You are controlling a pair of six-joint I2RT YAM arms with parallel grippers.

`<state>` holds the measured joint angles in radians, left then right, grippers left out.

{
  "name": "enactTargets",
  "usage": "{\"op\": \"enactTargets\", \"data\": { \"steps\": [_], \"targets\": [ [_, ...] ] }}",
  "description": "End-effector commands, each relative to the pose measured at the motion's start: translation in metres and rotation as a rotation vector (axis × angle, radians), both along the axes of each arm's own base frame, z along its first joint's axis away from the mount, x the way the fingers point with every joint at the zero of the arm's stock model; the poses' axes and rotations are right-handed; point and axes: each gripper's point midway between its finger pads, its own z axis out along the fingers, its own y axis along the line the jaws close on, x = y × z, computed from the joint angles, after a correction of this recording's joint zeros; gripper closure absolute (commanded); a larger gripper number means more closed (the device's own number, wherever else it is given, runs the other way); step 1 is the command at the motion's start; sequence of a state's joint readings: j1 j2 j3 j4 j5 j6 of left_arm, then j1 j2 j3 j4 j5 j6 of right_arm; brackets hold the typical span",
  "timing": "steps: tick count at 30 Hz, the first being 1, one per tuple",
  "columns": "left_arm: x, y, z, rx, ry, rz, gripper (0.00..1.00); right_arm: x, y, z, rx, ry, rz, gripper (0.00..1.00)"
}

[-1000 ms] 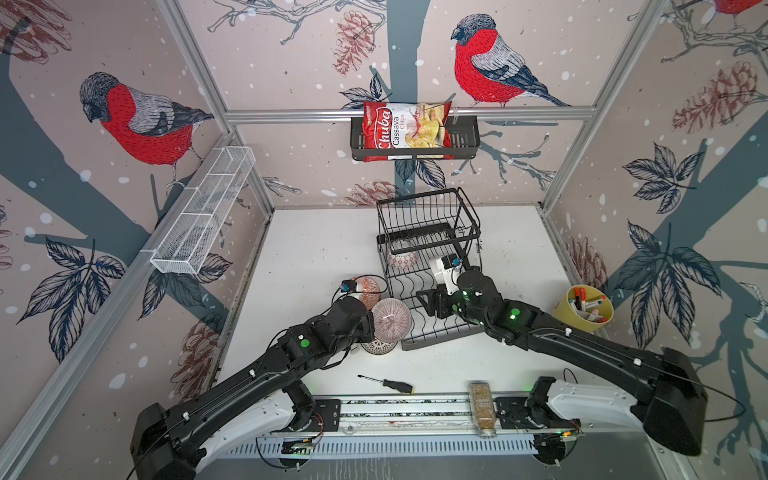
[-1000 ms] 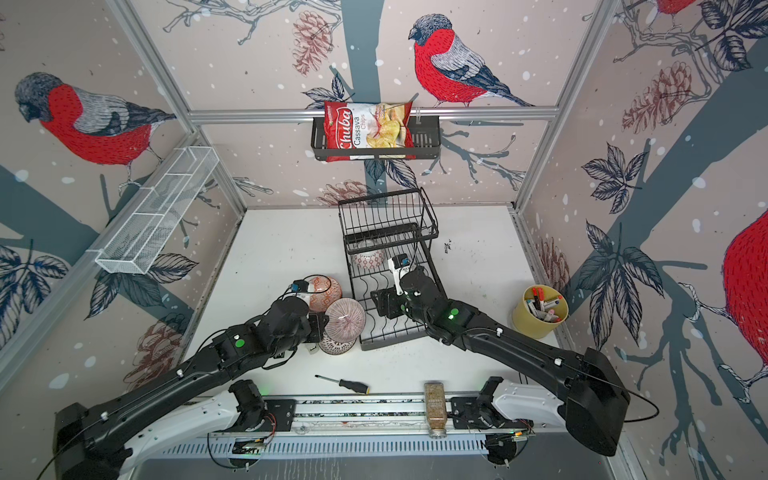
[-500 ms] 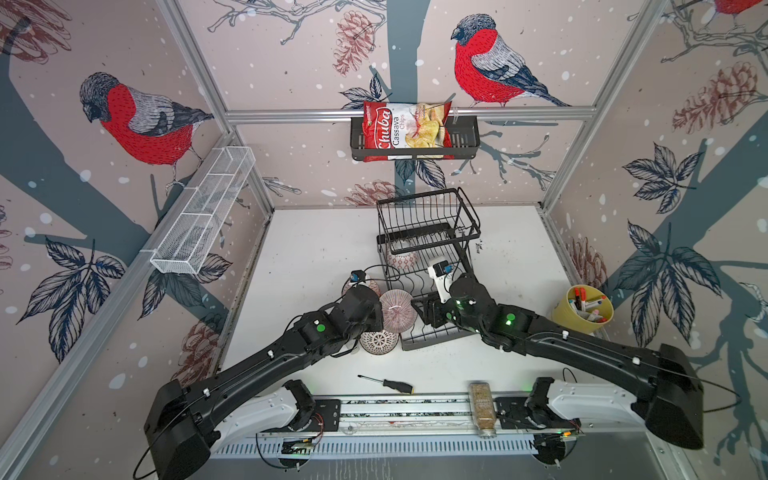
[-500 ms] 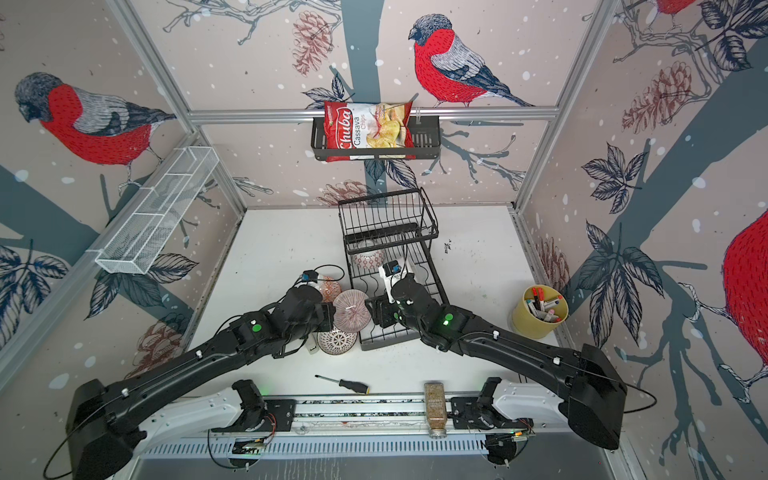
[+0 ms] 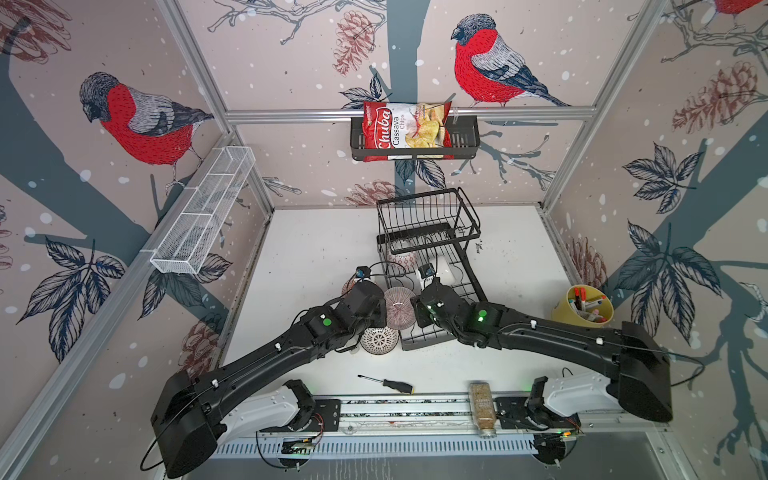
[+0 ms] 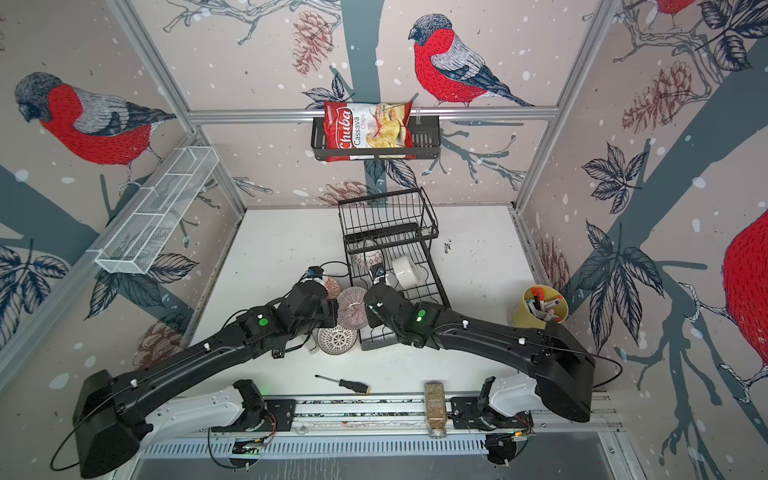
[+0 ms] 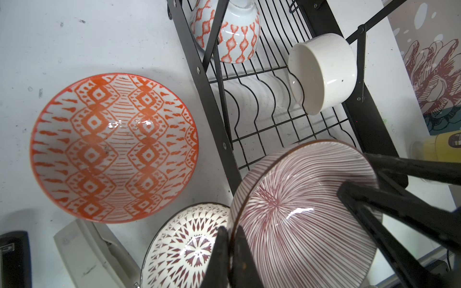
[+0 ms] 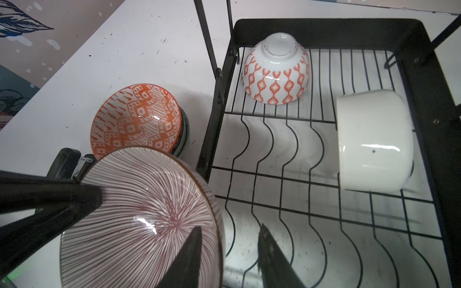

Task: Load the bowls into the dish rack
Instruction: 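Lift the maroon-striped bowl with the left gripper toward the approaching right gripper, then close the right gripper on the striped bowl rim held by the left gripper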

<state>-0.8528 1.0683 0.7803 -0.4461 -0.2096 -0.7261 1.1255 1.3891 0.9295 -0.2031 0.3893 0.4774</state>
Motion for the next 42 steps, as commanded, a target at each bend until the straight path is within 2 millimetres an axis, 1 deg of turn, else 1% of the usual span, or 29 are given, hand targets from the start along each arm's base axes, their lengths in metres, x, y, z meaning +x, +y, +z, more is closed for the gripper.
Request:
{"op": "enactTargets", "data": {
  "steps": [1, 11, 25, 32, 42],
  "targets": [
    [0.0088, -0.0087, 0.0149, -0.046, -0.054, -0.004, 1.00, 0.0046, -0.0004, 0.0012, -0.015, -0.018, -0.029, 0.65],
    [0.0105, -0.0100, 0.0133, -0.038, -0.055, -0.006, 1.00, 0.0064, 0.0052, 0.0031, -0.024, -0.030, -0.025, 0.79],
    [0.0118, -0.0113, 0.0142, -0.046, -0.062, -0.005, 1.00, 0.0026, 0.0075, 0.0015, -0.042, -0.039, -0.011, 1.00],
    [0.0108, -0.0100, 0.0119, -0.045, -0.060, -0.003, 1.00, 0.0019, 0.0070, 0.0038, -0.050, -0.056, -0.016, 1.00],
    [0.0099, -0.0067, 0.0153, -0.067, -0.078, 0.009, 0.99, 0.0020, 0.0023, 0.0093, -0.067, -0.093, -0.044, 1.00]
  ]
}}
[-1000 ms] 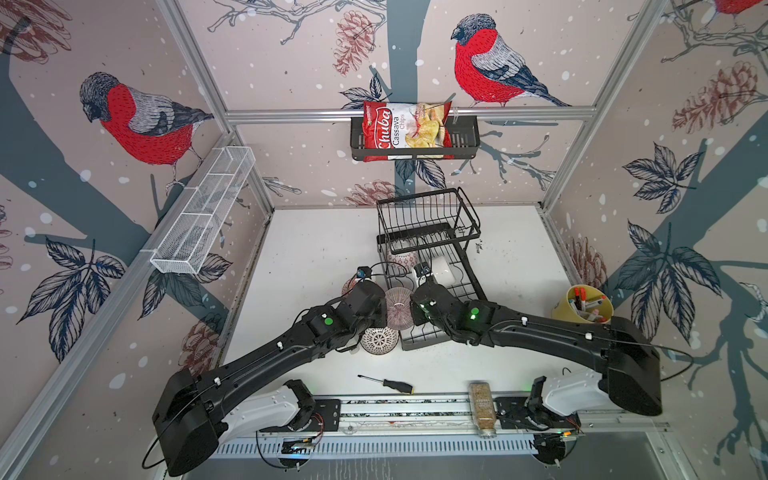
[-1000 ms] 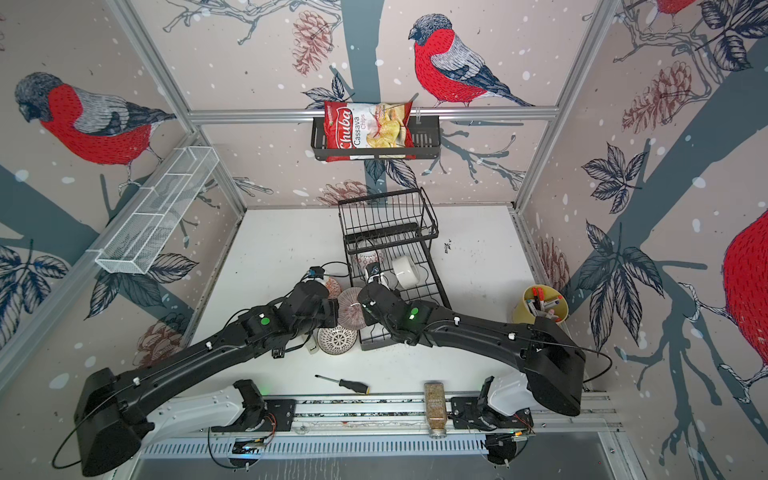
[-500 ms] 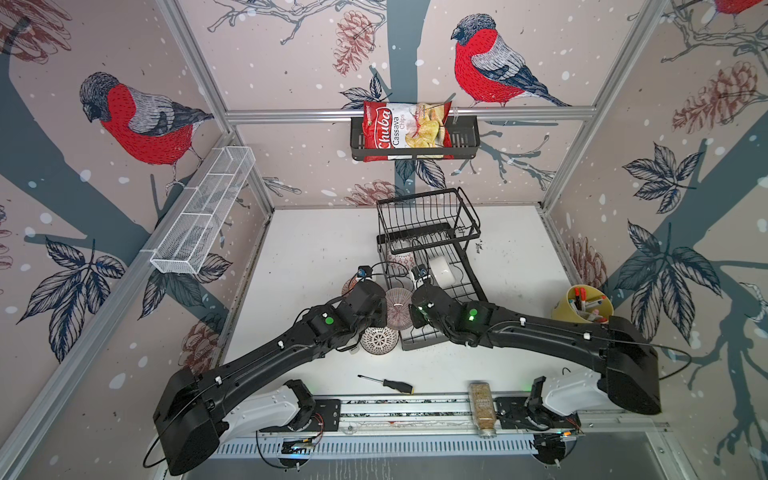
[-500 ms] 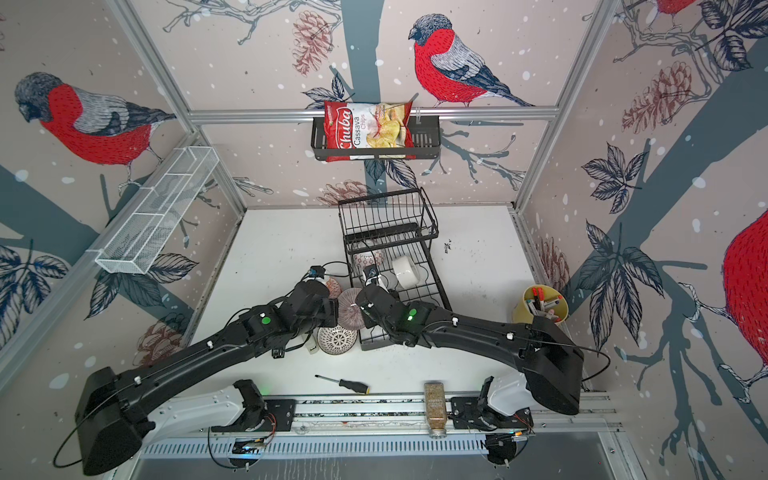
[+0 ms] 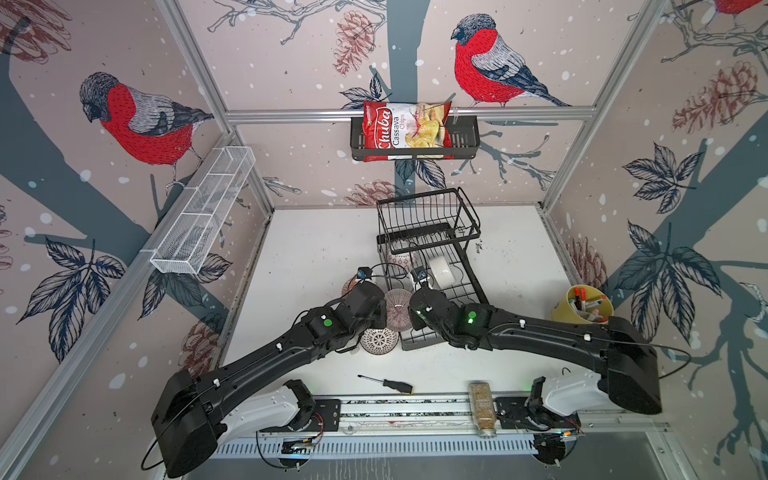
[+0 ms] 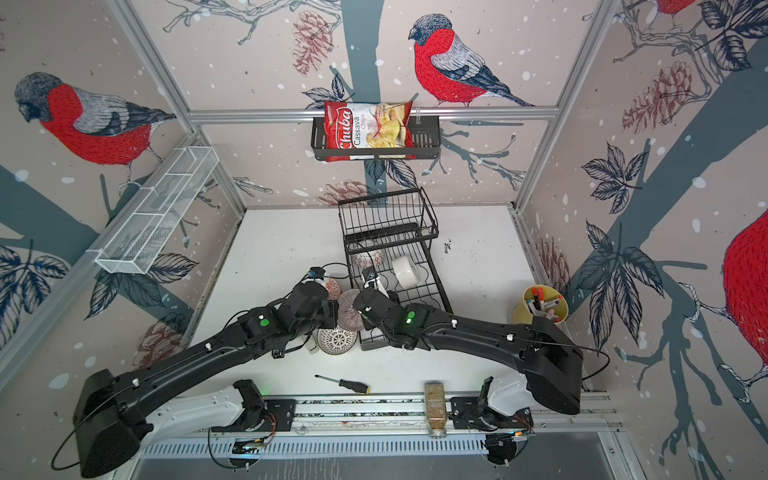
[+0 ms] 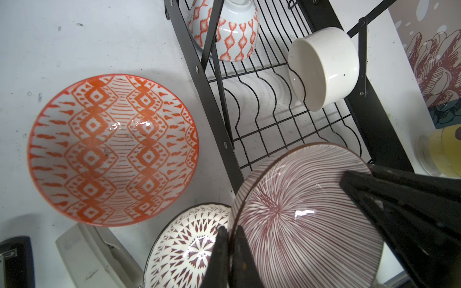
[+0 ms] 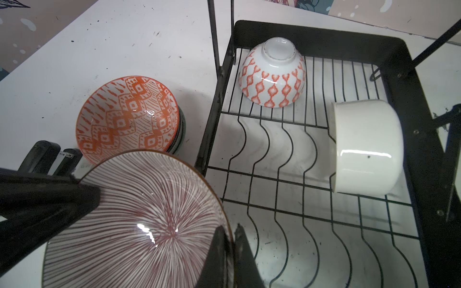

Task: Load the bowls into the dish rack
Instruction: 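Close the right gripper on the striped bowl rim held by the left gripper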

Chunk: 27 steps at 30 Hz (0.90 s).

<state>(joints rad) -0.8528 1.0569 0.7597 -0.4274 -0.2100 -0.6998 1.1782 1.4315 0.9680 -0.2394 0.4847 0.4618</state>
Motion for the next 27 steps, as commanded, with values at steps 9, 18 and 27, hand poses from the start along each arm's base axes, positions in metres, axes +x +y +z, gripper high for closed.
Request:
{"op": "enactTargets", "data": {
  "steps": [9, 18, 27],
  "targets": [
    [0.009, -0.005, 0.023, -0.102, -0.082, 0.033, 0.86, 0.006, -0.005, 0.015, -0.001, -0.066, -0.050, 1.00],
    [0.010, -0.004, 0.023, -0.101, -0.087, 0.038, 0.68, 0.008, -0.012, 0.019, -0.021, -0.085, -0.070, 1.00],
    [0.010, 0.004, 0.032, -0.109, -0.119, 0.061, 0.53, 0.016, -0.029, 0.027, -0.075, -0.143, -0.142, 1.00]
  ]
}}
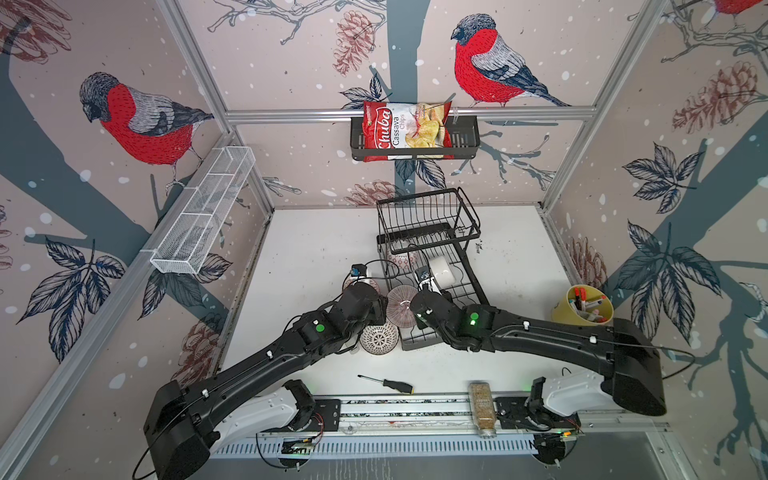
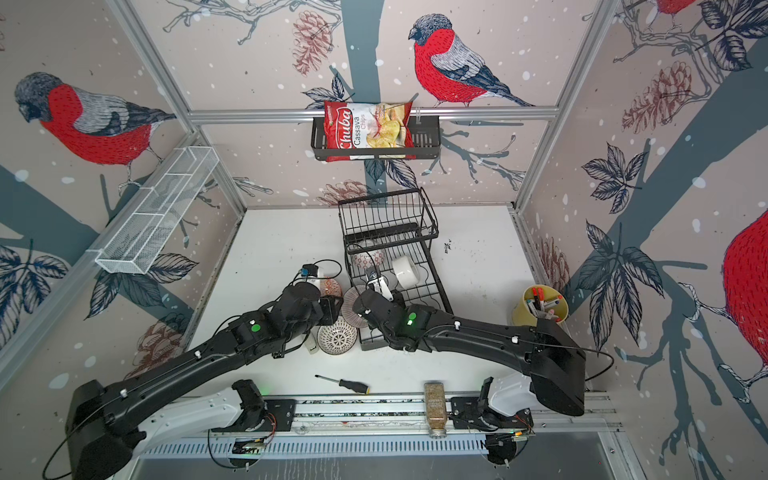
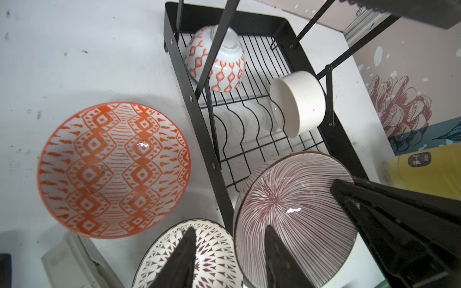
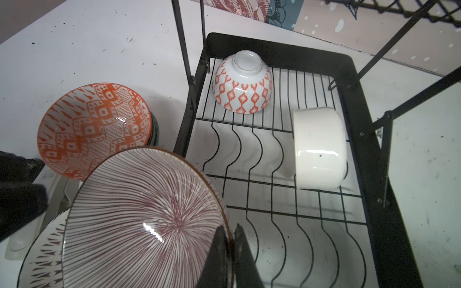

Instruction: Load the bowls into the dish rack

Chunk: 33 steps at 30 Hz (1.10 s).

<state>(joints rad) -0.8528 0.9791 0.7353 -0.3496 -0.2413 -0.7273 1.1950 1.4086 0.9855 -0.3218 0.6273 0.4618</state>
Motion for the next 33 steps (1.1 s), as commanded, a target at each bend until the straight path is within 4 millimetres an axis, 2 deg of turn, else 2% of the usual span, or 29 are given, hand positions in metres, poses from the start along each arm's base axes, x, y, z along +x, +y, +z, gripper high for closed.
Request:
{"op": "enactTargets", "data": {
  "steps": [1, 8, 16, 23, 33],
  "targets": [
    [0.003, 0.004, 0.005, -0.007, -0.028, 0.024, 0.51, 0.011, -0.010, 0.017, -0.009, -0.078, -0.070, 1.00],
    [0.001, 0.011, 0.006, -0.017, -0.039, 0.044, 0.48, 0.022, -0.027, 0.026, -0.090, -0.161, -0.152, 1.00],
    [0.001, 0.021, 0.010, -0.024, -0.064, 0.071, 0.47, 0.035, -0.035, 0.024, -0.253, -0.239, -0.232, 1.00],
    [0.000, 0.026, 0.010, -0.027, -0.070, 0.083, 0.47, 0.042, -0.036, 0.024, -0.368, -0.309, -0.269, 1.00],
    [0.001, 0.030, 0.012, -0.026, -0.081, 0.091, 0.47, 0.051, -0.026, 0.026, -0.548, -0.410, -0.275, 1.00]
  ]
}}
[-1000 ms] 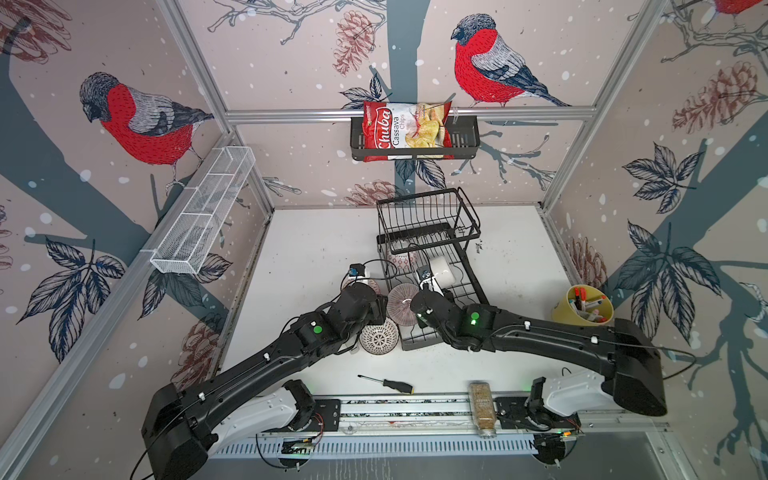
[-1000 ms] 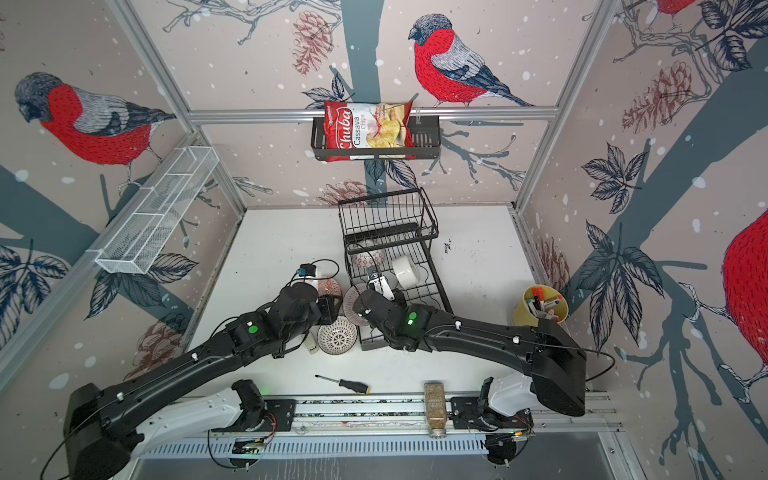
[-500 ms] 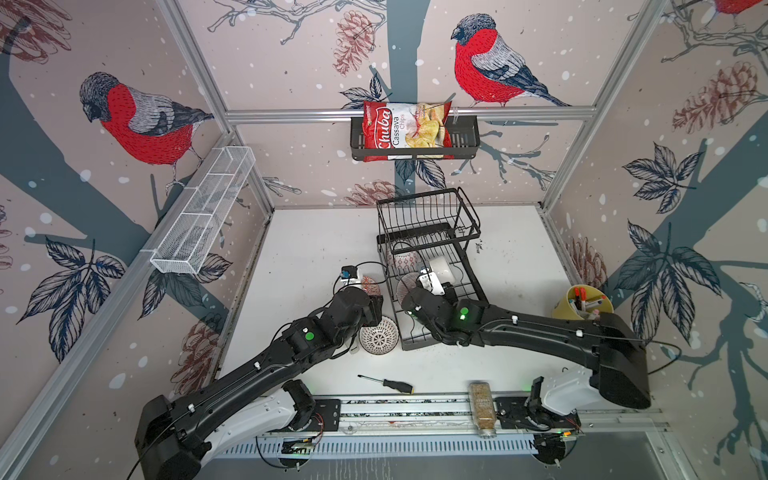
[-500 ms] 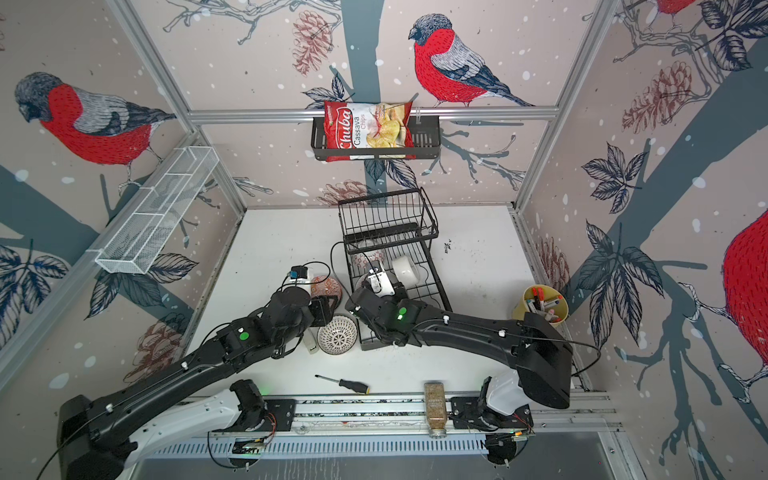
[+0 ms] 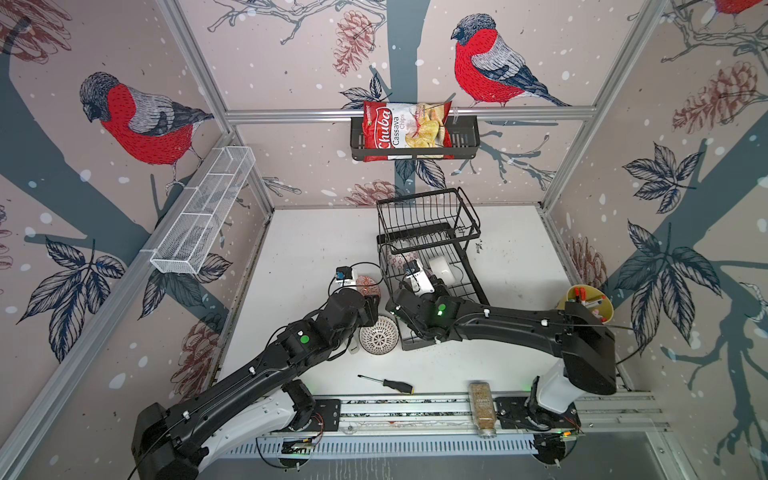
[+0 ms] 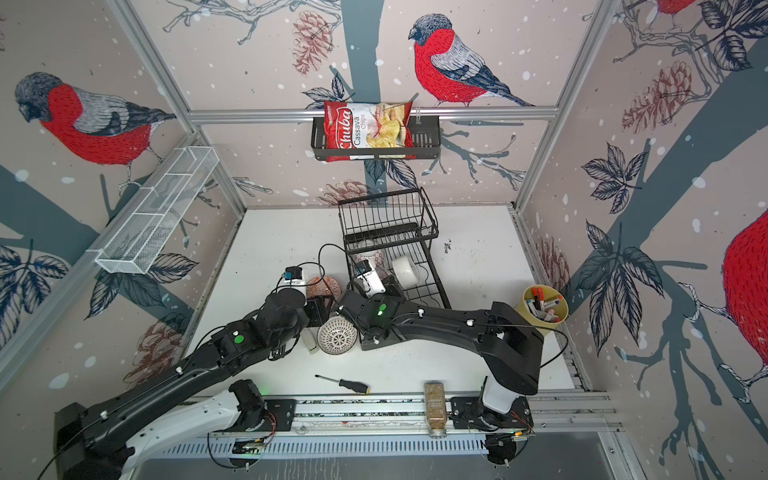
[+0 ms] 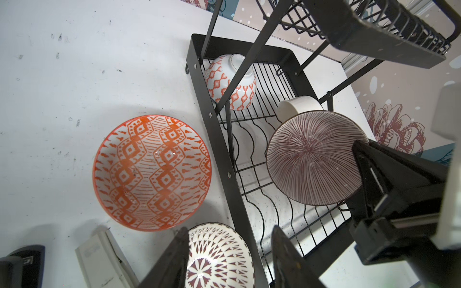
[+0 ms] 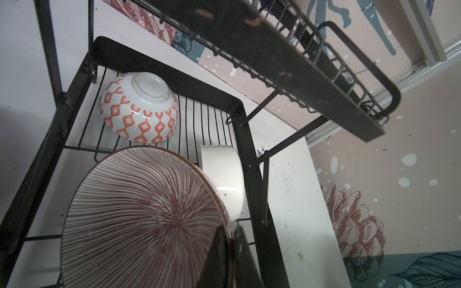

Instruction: Load the bowls into the dish rack

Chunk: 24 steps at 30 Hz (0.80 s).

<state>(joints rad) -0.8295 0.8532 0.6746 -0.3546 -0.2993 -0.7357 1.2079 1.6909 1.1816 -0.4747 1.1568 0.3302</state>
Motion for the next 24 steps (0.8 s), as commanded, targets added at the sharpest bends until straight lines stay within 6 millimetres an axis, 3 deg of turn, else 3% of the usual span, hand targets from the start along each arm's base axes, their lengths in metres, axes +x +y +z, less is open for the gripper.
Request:
{"op": "enactTargets", "data": {
  "steps": [1, 24],
  "targets": [
    [0.003, 0.004, 0.003, 0.001, -0.019, 0.017, 0.47, 0.005, -0.002, 0.015, -0.080, -0.091, -0.034, 1.00],
    [0.000, 0.012, -0.002, -0.016, -0.017, 0.030, 0.47, 0.025, 0.017, -0.008, -0.294, -0.135, -0.051, 1.00]
  ]
}}
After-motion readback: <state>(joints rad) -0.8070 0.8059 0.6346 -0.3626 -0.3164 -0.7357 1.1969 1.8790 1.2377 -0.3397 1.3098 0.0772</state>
